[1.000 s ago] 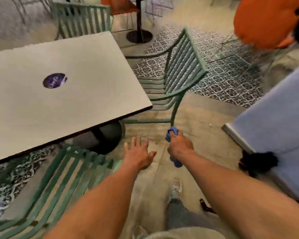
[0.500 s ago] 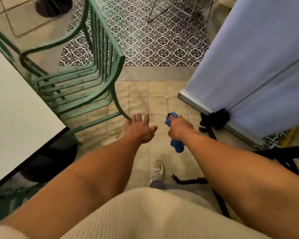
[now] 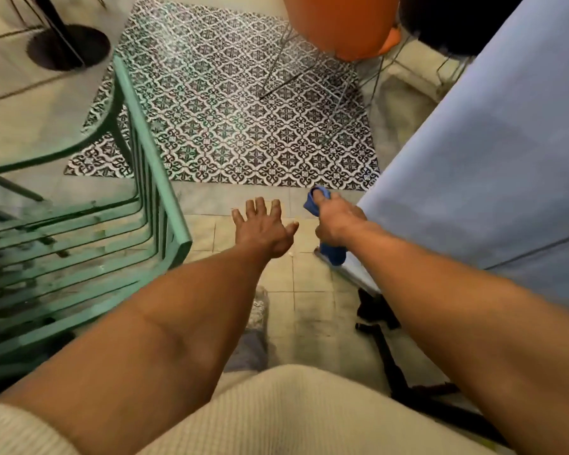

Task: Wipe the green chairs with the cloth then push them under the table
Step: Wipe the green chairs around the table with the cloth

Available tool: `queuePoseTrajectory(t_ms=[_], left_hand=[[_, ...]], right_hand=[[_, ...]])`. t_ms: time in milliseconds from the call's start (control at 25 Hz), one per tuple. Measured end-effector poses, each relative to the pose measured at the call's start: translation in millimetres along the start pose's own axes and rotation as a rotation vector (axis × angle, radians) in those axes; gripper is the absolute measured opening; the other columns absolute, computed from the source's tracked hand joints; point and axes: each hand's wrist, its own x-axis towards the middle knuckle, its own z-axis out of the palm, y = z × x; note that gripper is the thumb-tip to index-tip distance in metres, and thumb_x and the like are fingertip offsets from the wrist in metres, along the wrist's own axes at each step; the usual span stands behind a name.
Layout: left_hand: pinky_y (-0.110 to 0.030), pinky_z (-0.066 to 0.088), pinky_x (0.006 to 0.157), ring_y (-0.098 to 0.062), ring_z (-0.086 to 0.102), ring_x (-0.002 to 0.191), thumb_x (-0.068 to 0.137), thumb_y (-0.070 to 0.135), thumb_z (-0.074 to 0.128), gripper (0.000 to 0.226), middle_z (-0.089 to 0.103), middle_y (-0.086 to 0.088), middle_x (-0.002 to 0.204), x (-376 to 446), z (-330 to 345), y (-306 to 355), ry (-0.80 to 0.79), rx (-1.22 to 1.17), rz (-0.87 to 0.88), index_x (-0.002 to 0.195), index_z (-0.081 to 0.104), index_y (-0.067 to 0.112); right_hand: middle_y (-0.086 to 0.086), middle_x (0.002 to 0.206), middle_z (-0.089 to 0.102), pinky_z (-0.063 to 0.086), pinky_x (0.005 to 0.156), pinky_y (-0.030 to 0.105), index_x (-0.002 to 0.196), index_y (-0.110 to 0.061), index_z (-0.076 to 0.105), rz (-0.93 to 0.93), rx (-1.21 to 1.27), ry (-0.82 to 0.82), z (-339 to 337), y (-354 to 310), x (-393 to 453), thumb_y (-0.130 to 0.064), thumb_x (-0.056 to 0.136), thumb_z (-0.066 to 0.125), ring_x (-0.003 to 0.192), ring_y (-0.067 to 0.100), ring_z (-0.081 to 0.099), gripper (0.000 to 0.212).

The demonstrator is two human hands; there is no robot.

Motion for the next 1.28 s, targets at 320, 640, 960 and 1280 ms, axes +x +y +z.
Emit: queuePoseTrajectory(t_ms=[320, 640, 960, 1280], left_hand=[[-0.059, 0.0, 0.114, -0.034, -0.005, 0.147, 0.095, 0.061, 0.022, 0.074, 0.0, -0.015, 0.161, 172.7, -106.9, -53.3, -0.005, -0.09, -0.184, 0.154, 0.005, 0.02], [-0.058, -0.001, 0.115, -0.036, -0.004, 0.147, 0.096, 0.06, 0.022, 0.073, -0.002, -0.016, 0.161, 304.5, -178.5, -126.4, 0.043, -0.219, -0.434, 0.154, 0.003, 0.019], [-0.055, 0.008, 0.116, -0.035, 0.002, 0.147, 0.095, 0.06, 0.026, 0.073, 0.005, -0.015, 0.161, 435.1, -260.5, -198.0, 0.14, -0.402, -0.834, 0.153, 0.01, 0.018], [-0.052, 0.017, 0.114, -0.035, 0.014, 0.143, 0.095, 0.055, 0.031, 0.068, 0.019, -0.017, 0.156, 452.4, -334.9, -346.8, 0.469, -0.576, -1.306, 0.15, 0.022, 0.015]], right_hand=[[0.016, 0.135, 0.037, 0.043, 0.09, 0.042, 0.143, -0.017, 0.028, -0.12, -0.071, -0.019, -118.5, -60.4, 181.9, -0.015, 0.09, 0.052, 0.117, 0.039, 0.049, 0.058], [0.015, 0.128, 0.046, 0.045, 0.091, 0.039, 0.138, -0.015, 0.034, -0.41, -0.238, 0.007, -201.9, -148.3, 352.9, -0.014, 0.092, 0.052, 0.113, 0.033, 0.053, 0.049], [0.015, 0.132, 0.044, 0.045, 0.098, 0.044, 0.142, -0.017, 0.031, -0.795, -0.359, -0.07, -287.6, -261.2, 537.8, -0.016, 0.088, 0.063, 0.115, 0.036, 0.054, 0.063], [0.018, 0.128, 0.047, 0.047, 0.087, 0.041, 0.134, -0.016, 0.037, -1.331, -0.523, -0.013, -342.4, -487.2, 584.3, -0.01, 0.081, 0.059, 0.111, 0.039, 0.057, 0.058]])
